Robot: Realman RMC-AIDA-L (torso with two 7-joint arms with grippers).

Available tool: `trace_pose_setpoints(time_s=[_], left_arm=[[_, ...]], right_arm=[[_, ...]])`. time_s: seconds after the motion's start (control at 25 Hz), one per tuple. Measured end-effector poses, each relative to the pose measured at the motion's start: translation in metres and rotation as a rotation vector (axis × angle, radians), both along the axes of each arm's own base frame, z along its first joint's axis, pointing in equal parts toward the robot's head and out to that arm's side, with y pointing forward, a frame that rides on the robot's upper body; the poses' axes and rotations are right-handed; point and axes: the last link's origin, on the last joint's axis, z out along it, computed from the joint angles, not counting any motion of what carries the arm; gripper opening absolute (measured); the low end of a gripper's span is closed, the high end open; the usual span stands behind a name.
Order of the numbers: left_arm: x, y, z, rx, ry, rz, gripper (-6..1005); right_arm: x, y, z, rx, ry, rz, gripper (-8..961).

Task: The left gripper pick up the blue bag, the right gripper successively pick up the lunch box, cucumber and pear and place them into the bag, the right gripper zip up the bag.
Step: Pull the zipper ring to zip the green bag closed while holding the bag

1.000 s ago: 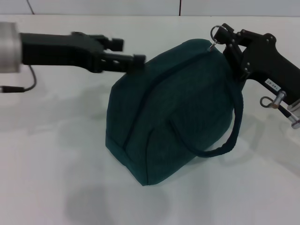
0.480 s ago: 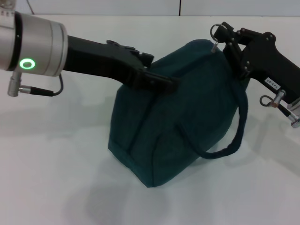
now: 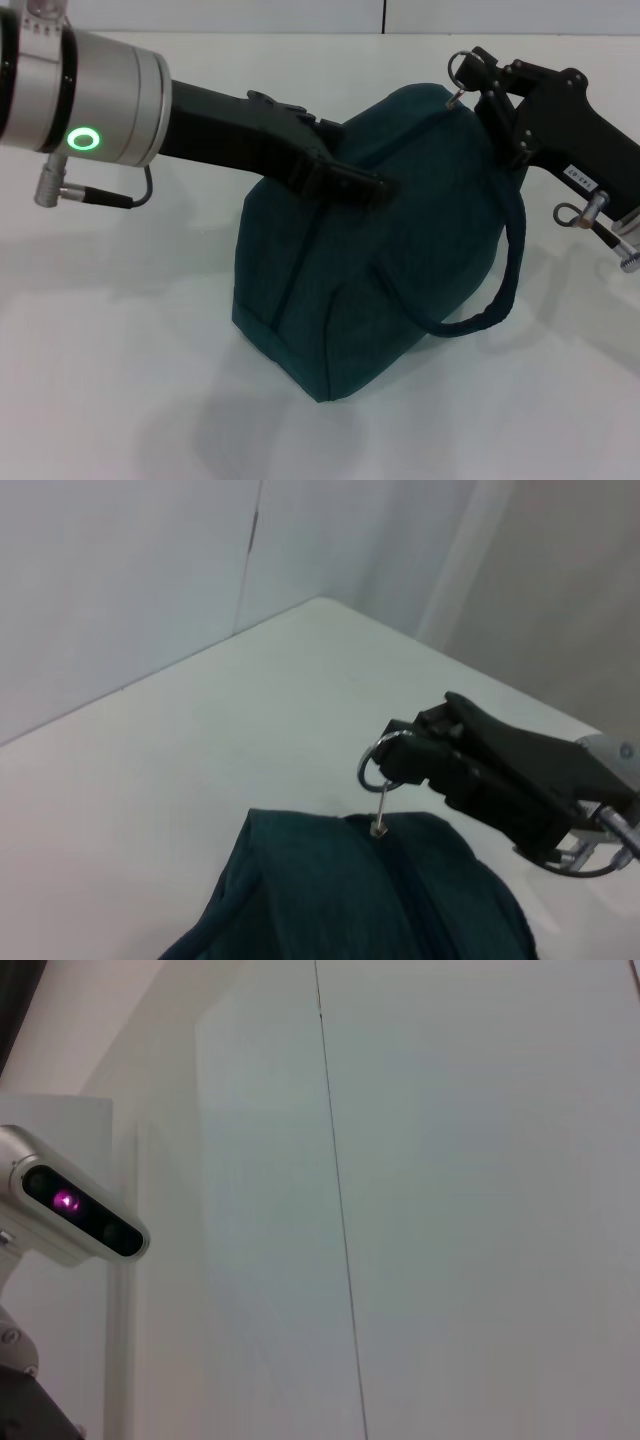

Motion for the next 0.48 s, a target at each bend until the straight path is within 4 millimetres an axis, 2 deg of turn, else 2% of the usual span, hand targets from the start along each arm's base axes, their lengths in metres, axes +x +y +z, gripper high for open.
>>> trace_pose_setpoints(time_s=[0.28, 0.48], left_arm=[[-0.006, 0.009, 0.000, 0.040, 0.014, 0.051, 855], [-0.010, 0.009, 0.000, 0.045, 0.017, 0.039, 837]], right_arm=[[-0.001, 0.000, 0.000, 0.000, 0.001, 0.002, 92], [0.000, 0.000, 0.000, -0.007, 0.006, -0.002, 96]])
